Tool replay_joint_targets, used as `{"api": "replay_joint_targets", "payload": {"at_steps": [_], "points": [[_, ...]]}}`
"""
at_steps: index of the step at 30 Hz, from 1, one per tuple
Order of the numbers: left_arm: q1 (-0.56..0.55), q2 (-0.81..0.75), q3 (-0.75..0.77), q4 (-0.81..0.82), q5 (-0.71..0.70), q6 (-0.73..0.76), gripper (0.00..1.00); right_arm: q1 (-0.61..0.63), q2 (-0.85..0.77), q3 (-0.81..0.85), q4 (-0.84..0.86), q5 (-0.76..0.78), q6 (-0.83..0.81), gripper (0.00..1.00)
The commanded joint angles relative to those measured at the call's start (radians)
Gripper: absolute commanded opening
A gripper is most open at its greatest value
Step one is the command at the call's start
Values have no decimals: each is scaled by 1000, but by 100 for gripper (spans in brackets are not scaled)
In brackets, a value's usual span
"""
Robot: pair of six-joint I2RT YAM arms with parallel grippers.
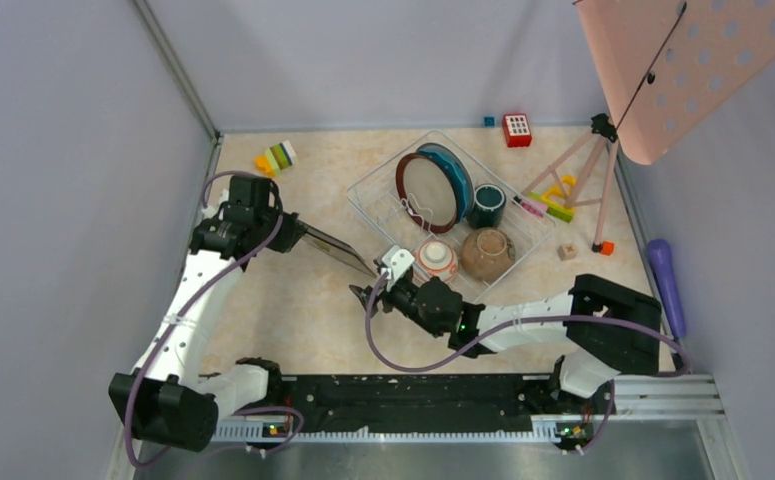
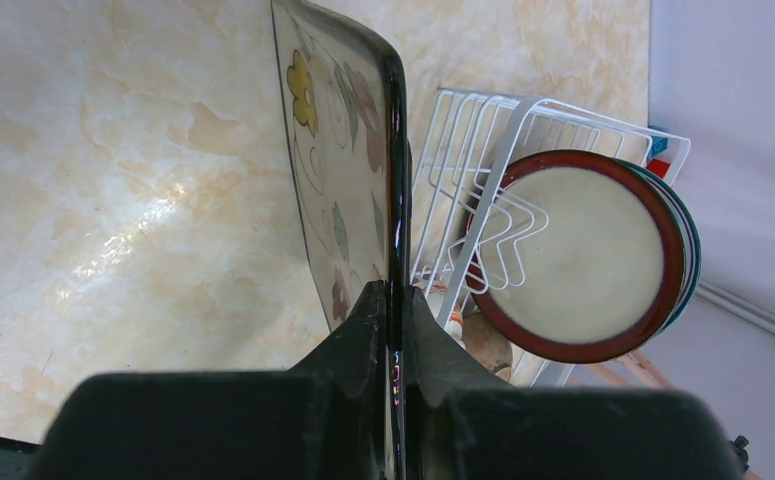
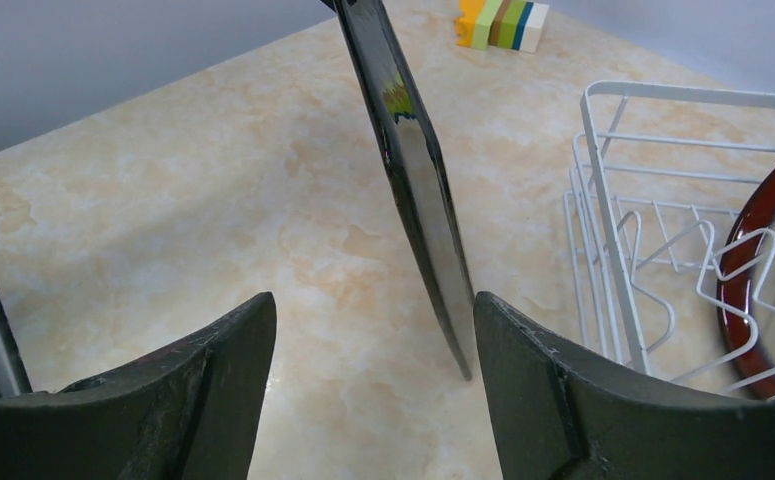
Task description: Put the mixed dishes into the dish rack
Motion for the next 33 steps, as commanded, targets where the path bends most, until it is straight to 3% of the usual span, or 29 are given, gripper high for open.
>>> {"api": "replay_joint_targets", "payload": {"at_steps": [1,13,14,20,21,24,29,33], "points": [[4,-3,29,114,26,-16,0,-24,-22,31,36,-4,-72,71],[4,4,32,111,12,-14,0,-107,176,227,23,-99,-117,61],[4,4,32,111,15,-13,0,-109,187,239,22,-96,-119,57],[4,10,36,125,23,2,0,-118,202,247,47,-122,-114,0],[4,7,33,131,22,6,0,-121,202,246,49,-126,-110,0],[5,-9,24,151,19,10,19,-125,189,237,54,-139,-90,0],[5,-50,53,142,-21,57,59,-126,155,253,4,-106,-56,0],[7,-89,154,63,-111,163,77,-126,129,317,-107,-50,-23,0]]}}
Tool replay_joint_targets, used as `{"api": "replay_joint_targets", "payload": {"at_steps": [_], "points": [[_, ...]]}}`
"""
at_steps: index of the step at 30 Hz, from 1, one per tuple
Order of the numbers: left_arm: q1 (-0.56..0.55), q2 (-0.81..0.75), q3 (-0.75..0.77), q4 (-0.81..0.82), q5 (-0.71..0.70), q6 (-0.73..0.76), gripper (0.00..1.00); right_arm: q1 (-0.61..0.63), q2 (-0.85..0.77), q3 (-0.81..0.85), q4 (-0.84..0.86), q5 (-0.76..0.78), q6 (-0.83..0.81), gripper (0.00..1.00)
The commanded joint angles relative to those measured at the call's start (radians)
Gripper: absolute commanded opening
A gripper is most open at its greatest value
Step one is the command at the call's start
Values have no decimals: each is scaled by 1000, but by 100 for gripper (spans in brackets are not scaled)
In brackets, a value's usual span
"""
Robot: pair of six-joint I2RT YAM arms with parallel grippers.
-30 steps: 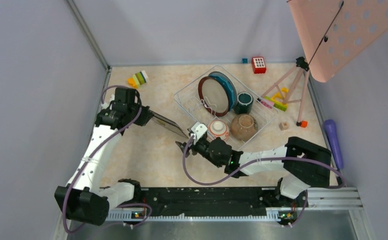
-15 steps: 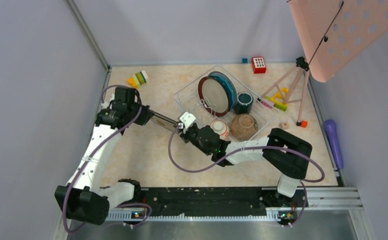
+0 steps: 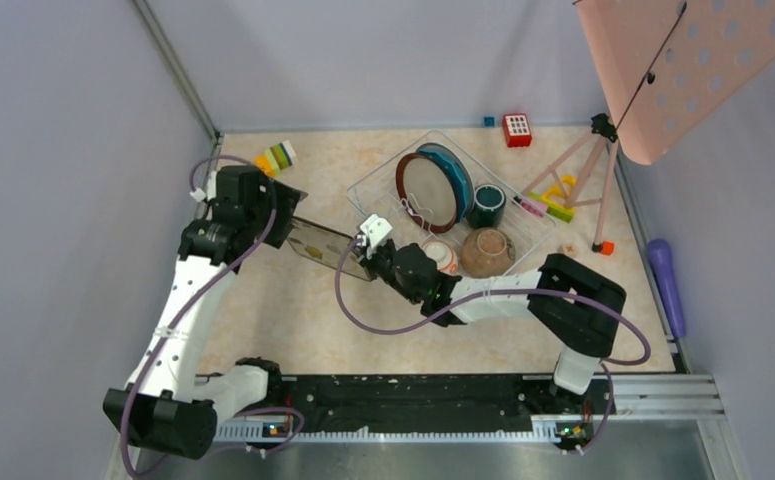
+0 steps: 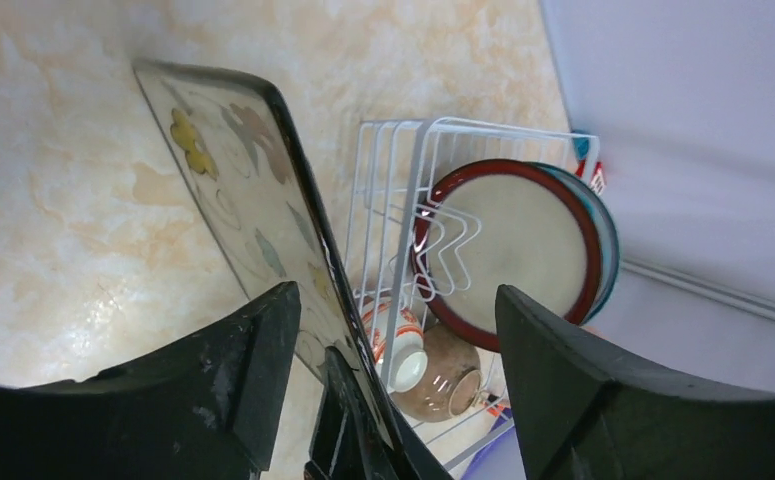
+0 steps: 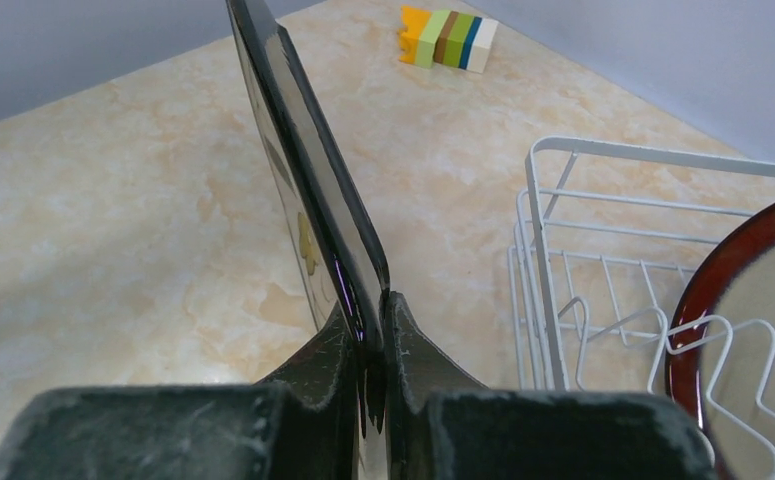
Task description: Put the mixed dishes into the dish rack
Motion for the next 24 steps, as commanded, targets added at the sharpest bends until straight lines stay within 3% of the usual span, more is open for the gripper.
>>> {"api": "replay_joint_targets", "payload": {"at_steps": [1,5,9,17,24], "points": [[6,-72,152,-17,-107,151,78,2,-70,112,-93,29,108,0],[8,-110,247,-52,-179,344,80,2,-118,170,-172,38,167,0],[8,-201,250,-44,-276,458,81,2,-169,232,-261,50,198,0],[8,-333,196,-13,-381,536,81,0,-263,296,-350,39,215,0],[8,-362,141,7,-365,569,81,0,-317,355,-389,30,218,0]]}}
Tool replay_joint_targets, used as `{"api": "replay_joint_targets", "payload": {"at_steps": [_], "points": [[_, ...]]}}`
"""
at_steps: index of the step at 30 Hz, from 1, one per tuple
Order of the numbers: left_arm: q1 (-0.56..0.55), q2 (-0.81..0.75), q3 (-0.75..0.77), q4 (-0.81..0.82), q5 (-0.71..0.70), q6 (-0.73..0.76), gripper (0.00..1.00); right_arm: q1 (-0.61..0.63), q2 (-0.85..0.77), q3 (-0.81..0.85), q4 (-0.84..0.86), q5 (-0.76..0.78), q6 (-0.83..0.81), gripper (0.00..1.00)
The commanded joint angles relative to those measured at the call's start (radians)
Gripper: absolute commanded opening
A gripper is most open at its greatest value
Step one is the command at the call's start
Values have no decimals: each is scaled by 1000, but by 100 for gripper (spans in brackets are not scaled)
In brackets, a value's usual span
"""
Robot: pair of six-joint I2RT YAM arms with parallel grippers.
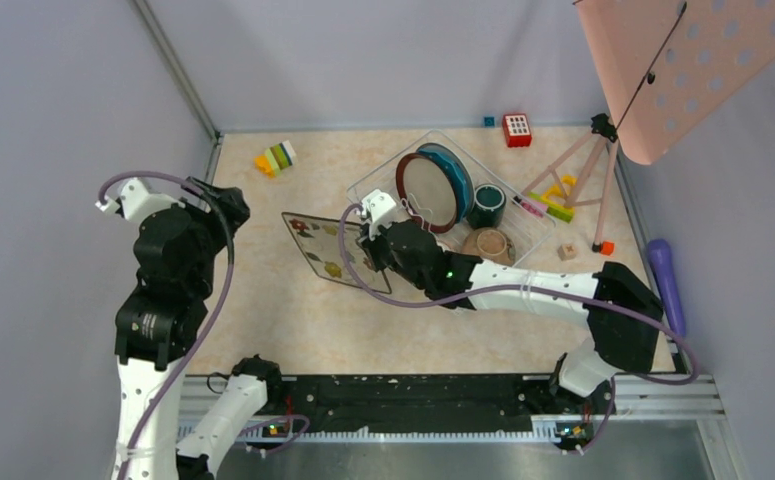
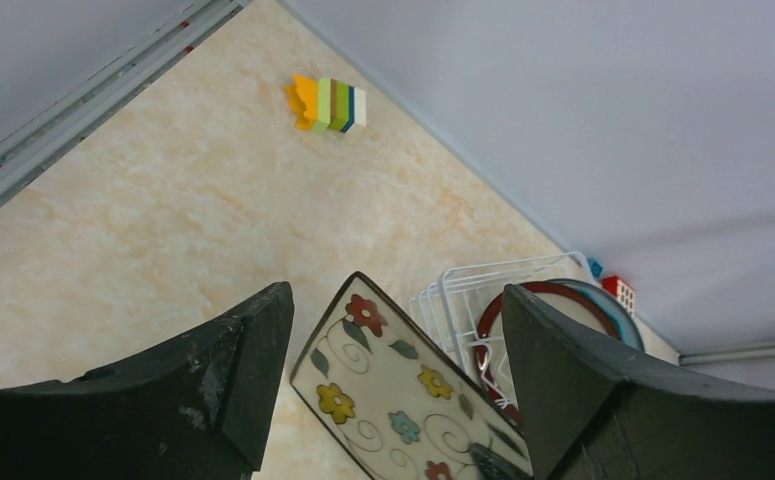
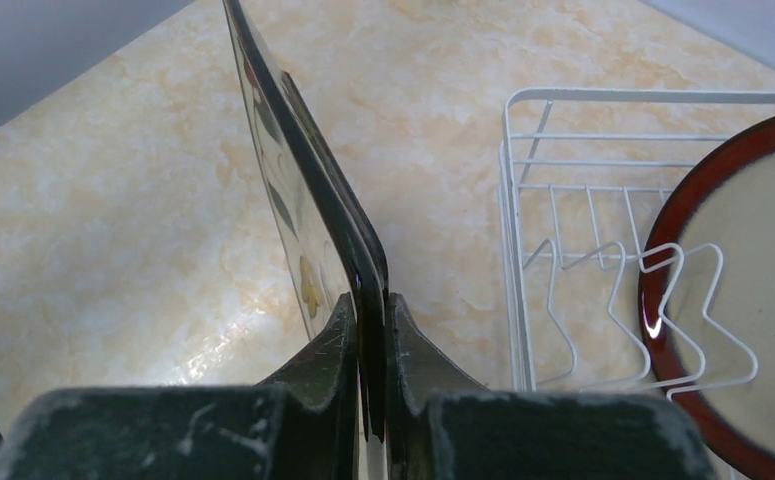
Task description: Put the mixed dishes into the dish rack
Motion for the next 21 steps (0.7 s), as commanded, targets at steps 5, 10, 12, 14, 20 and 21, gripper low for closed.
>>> {"api": "replay_joint_targets", "payload": {"at_steps": [5,10,12,14,20,21], "points": [[5,-25,-77,75,6,81,80,0,-164,187,175,-8,43,0],[4,-45,-130,114,57,124,80,-8,-197,219,137,9,33,0],[5,-50,-144,121,72,134,80,-13,-210,230,133,16,24,0],[5,-58,-155,124,75,140,79,-19,-225,244,140,22,8,0],[5,-90,-179,146,72,148,78,-48,-250,337,123,44,-47,0],[5,-93,-183,149,70,147,78,-54,-251,354,122,51,-56,0]]}}
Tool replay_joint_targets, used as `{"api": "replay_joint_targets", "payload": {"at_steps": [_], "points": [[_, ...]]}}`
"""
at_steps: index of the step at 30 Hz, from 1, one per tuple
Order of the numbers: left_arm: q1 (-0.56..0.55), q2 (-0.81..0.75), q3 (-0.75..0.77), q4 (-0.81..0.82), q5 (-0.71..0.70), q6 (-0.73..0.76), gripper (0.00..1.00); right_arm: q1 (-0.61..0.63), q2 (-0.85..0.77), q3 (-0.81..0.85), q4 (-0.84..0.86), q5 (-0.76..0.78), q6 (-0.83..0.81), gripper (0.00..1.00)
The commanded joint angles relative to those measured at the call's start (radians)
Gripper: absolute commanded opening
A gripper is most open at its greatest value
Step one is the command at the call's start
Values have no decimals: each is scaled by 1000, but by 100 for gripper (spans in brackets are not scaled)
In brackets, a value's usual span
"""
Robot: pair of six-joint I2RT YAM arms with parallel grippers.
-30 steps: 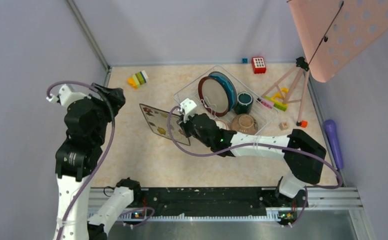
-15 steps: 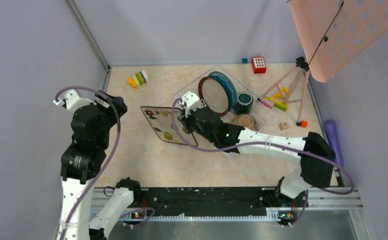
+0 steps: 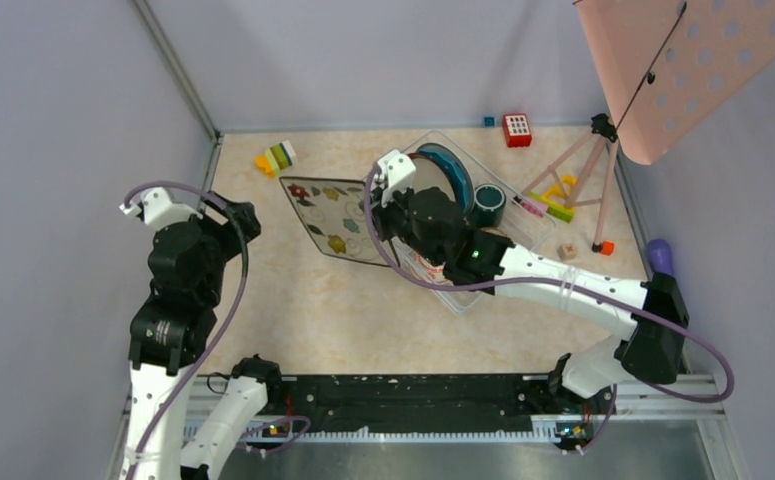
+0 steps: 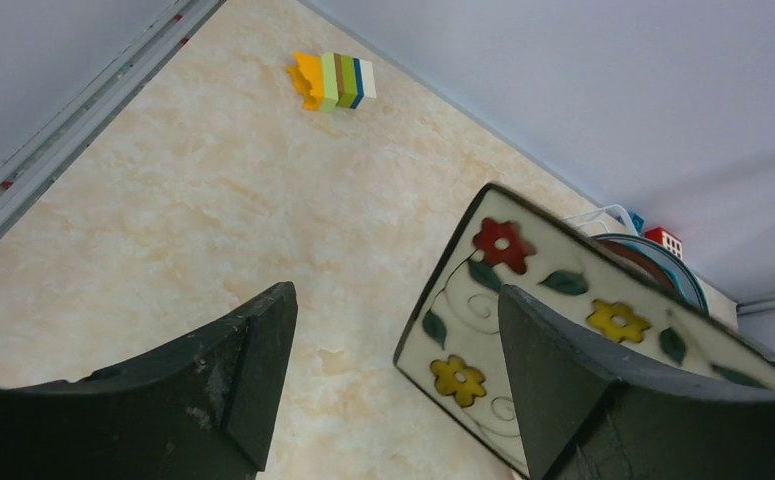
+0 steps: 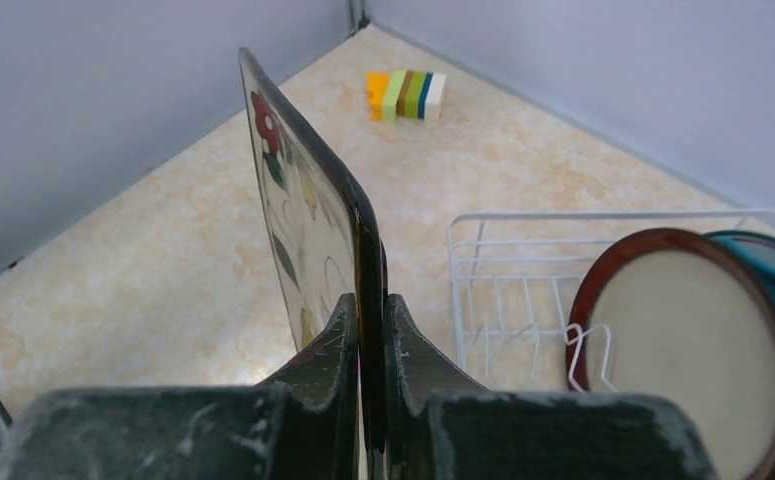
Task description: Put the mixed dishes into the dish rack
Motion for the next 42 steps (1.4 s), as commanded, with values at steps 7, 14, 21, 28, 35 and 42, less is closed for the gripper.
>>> {"api": "replay_joint_targets", "payload": {"at_steps": [7,14,21,28,35,42], "points": [[5,-12,-35,97,43,23,77,-135,-147,206,301,52,-32,0],[5,1,-76,142,113,26,76,-270,-159,176,352,17,-25,0],[5,-5,-138,210,202,38,75,-383,-160,16,549,-43,-21,0],[5,9,-149,211,208,55,75,-428,-141,-82,670,-92,-20,0],[5,19,-165,226,226,59,75,-431,-142,-178,749,-106,-39,0],[5,30,-184,250,246,61,75,-431,-127,-260,847,-87,-98,0]]}}
